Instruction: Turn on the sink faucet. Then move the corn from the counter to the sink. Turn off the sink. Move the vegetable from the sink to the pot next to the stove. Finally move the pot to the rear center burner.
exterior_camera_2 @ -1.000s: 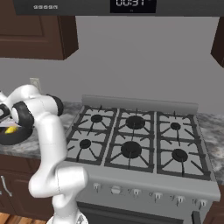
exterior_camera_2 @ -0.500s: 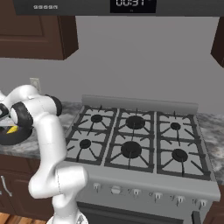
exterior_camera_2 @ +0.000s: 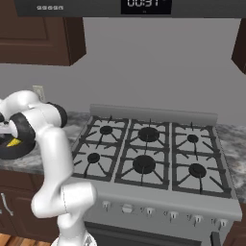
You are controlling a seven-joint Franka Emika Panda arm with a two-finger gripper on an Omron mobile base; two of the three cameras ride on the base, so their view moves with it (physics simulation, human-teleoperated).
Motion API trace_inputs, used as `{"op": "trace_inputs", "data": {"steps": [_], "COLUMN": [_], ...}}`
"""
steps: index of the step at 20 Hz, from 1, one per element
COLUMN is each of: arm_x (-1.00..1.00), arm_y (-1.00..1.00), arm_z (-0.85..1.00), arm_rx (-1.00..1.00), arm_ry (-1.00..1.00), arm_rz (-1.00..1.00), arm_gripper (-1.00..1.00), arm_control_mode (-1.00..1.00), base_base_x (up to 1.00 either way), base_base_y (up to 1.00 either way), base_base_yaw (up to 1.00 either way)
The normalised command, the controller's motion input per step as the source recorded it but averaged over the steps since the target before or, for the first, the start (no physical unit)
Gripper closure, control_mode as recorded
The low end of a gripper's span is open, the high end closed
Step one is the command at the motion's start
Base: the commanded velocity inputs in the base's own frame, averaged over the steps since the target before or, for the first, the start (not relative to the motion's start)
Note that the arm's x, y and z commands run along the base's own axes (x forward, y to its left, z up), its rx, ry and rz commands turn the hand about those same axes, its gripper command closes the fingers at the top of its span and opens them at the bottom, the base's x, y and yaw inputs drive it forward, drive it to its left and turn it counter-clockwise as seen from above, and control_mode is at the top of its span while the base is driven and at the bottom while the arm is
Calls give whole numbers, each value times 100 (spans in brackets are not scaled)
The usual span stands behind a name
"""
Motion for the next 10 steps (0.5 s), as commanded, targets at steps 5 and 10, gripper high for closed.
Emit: {"op": "trace_inputs", "data": {"steps": [5, 10], "arm_x": [-59, -50], "arm_y": [-52, -67], "arm_z": [12, 3], "arm_rx": [2, 3], "arm_ry": [0, -1], "arm_rz": [-12, -16], "arm_gripper": [-100, -100], "arm_control_mode": [-100, -100], "base_base_x": [0, 0], "base_base_y": [0, 0], "base_base_yaw": [0, 0]}}
